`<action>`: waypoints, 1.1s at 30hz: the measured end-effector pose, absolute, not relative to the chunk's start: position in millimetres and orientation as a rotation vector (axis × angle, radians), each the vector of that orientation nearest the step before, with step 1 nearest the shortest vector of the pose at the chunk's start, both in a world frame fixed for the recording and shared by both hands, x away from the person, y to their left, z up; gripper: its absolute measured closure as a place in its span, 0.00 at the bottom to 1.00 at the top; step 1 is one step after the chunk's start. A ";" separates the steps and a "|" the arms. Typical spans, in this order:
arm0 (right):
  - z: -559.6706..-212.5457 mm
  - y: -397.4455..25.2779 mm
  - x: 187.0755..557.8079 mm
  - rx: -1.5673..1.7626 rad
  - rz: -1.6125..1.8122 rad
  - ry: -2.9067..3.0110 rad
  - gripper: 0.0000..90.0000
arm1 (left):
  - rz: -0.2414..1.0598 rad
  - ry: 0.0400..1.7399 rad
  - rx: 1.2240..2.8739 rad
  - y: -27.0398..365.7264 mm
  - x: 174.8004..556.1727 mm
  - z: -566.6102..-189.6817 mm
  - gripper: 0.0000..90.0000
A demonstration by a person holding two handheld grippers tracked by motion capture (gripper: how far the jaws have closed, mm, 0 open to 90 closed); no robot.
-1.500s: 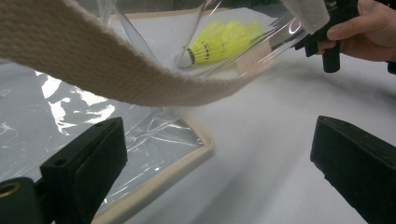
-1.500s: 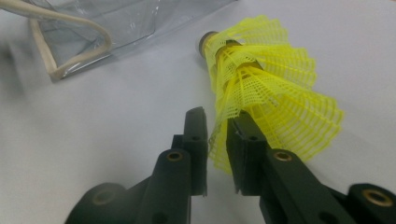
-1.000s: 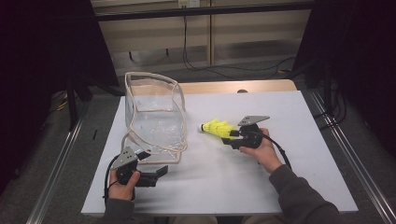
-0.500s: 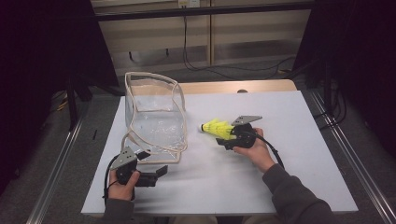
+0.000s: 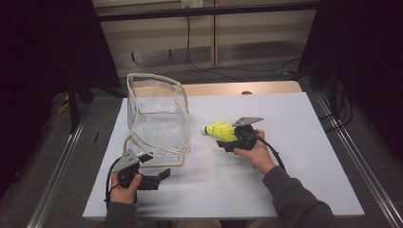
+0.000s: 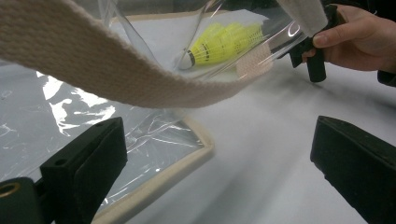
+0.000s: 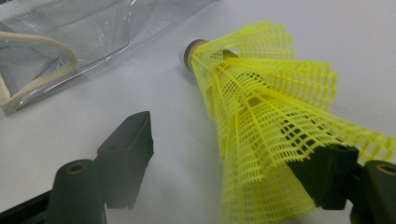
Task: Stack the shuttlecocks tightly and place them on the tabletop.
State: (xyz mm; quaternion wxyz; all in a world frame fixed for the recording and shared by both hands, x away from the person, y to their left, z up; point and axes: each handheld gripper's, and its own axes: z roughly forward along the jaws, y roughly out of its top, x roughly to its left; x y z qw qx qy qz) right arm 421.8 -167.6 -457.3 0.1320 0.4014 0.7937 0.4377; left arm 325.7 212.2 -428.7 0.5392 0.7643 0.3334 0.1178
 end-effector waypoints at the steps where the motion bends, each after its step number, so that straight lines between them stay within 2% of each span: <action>1: -457.3 -167.6 421.8 1.165 1.270 2.303 0.28 | 0.280 0.793 1.817 212.2 325.7 -428.7 0.04; 8: -457.5 -165.2 423.0 1.185 1.256 2.285 0.28 | 0.280 0.793 1.815 211.9 325.8 -429.0 0.04; 13: -457.5 -163.2 423.4 1.172 1.237 2.274 0.35 | 0.279 0.793 1.818 212.0 325.6 -428.7 0.04; 20: -458.3 -160.2 425.1 1.186 1.212 2.244 0.50 | 0.281 0.793 1.814 212.1 325.7 -428.9 0.04; 33: -458.4 -157.9 429.0 1.190 1.199 2.215 0.62 | 0.278 0.795 1.813 212.2 326.1 -429.5 0.04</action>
